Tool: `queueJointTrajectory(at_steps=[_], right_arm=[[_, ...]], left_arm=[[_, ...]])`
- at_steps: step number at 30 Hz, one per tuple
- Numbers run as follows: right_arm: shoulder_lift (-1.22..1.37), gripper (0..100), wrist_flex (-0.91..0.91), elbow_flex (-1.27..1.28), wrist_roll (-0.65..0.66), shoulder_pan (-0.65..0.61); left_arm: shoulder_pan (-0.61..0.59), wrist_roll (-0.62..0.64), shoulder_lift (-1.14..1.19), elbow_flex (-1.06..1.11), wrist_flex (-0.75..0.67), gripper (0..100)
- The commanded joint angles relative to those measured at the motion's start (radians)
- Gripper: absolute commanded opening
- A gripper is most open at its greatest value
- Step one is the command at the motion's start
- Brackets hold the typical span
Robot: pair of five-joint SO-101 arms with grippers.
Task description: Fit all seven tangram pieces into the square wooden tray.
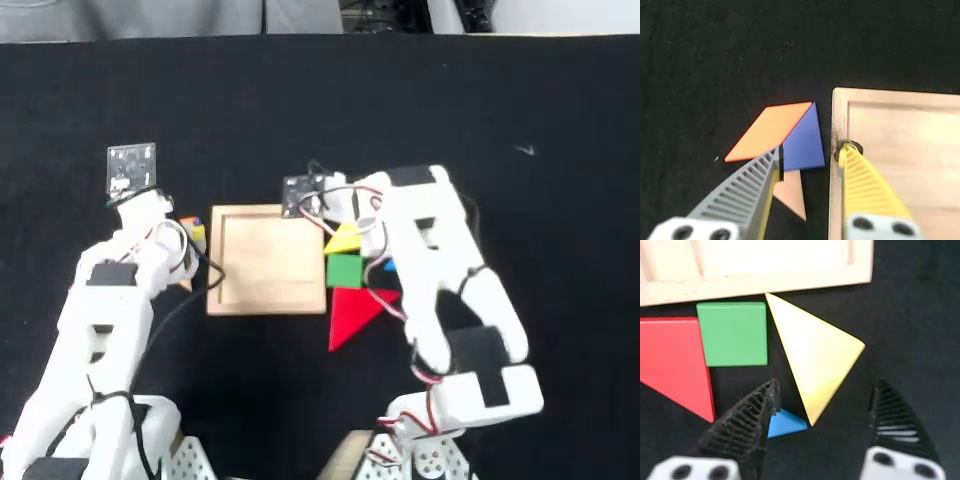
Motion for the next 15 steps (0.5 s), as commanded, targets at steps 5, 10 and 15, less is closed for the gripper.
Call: queueJointTrajectory(at_steps=[5, 10, 15], right_arm=[[0.042, 30.1, -0.17, 0.025, 0.051, 0.048], [0.071, 30.2, -0.238, 0.042, 0.064, 0.041], [0.05, 30.2, -0.236, 0.044, 0.064, 0.048]], left_arm=[[0.005, 0.003, -0.02, 0.036, -0.161, 20], [-0.068, 0.011, -0.037, 0.036, -0.17, 20], [-0.104, 0.012, -0.035, 0.033, -0.172, 20]])
